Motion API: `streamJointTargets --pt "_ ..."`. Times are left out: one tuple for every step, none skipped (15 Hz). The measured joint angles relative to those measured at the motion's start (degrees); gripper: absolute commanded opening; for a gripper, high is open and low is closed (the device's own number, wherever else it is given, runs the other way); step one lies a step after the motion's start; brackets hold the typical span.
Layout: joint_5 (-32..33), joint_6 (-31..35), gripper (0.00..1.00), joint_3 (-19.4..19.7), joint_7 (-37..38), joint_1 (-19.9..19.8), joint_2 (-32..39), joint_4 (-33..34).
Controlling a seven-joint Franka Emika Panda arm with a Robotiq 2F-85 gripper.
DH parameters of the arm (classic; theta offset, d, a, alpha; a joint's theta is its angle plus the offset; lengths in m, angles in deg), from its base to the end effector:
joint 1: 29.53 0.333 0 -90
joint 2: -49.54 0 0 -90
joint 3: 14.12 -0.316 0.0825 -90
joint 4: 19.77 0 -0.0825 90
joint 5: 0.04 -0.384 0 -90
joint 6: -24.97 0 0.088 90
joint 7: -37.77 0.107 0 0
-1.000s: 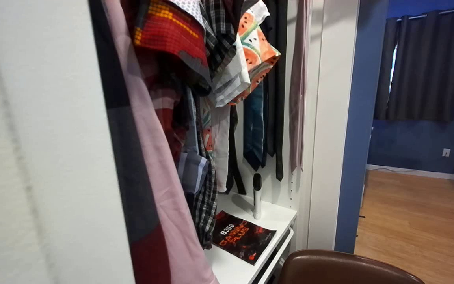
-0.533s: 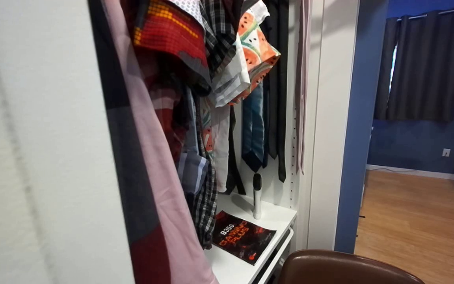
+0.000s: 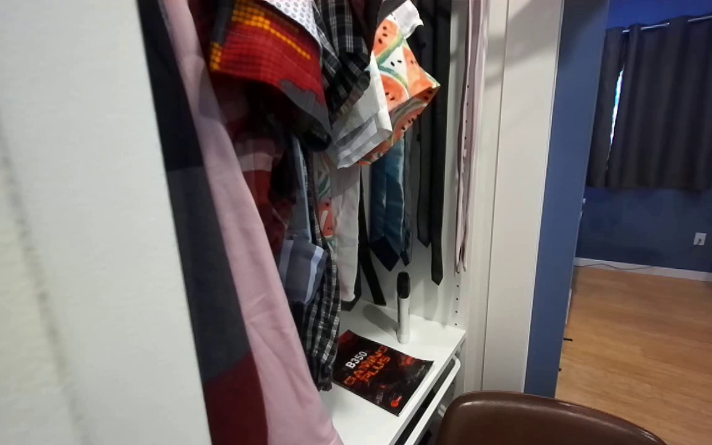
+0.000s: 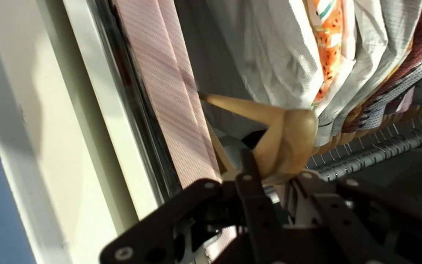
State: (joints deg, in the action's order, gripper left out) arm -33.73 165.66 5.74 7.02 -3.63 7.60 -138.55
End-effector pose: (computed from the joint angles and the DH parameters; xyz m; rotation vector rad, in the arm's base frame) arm 0.3690 -0.0401 0.7996 -2.1129 -0.3628 -1.4374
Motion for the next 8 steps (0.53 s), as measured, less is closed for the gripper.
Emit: streamJointTargets --pt "-0.6 0.7 0.04 -0.4 0.0 0.0 0.0 -0.2" --pt "-1.1 1.2 0.04 -0.8 0.0 0.1 0.0 -0.4" --pt "-1.7 1.7 0.04 -1.3 0.0 0.1 0.0 -0.7" --pt "-2.2 2.0 0.04 -1.8 0.0 0.2 0.0 -1.1" --pt "-2.5 2.1 0.04 -2.1 0.0 0.3 0.0 -1.4" --pt "-2.8 2.1 0.04 -2.4 0.0 0.4 0.0 -1.6" --pt "-2.9 2.1 0.04 -2.6 -0.1 0.5 0.0 -1.7" --pt "-2.9 2.1 0.04 -2.8 -0.2 0.5 0.0 -1.7"
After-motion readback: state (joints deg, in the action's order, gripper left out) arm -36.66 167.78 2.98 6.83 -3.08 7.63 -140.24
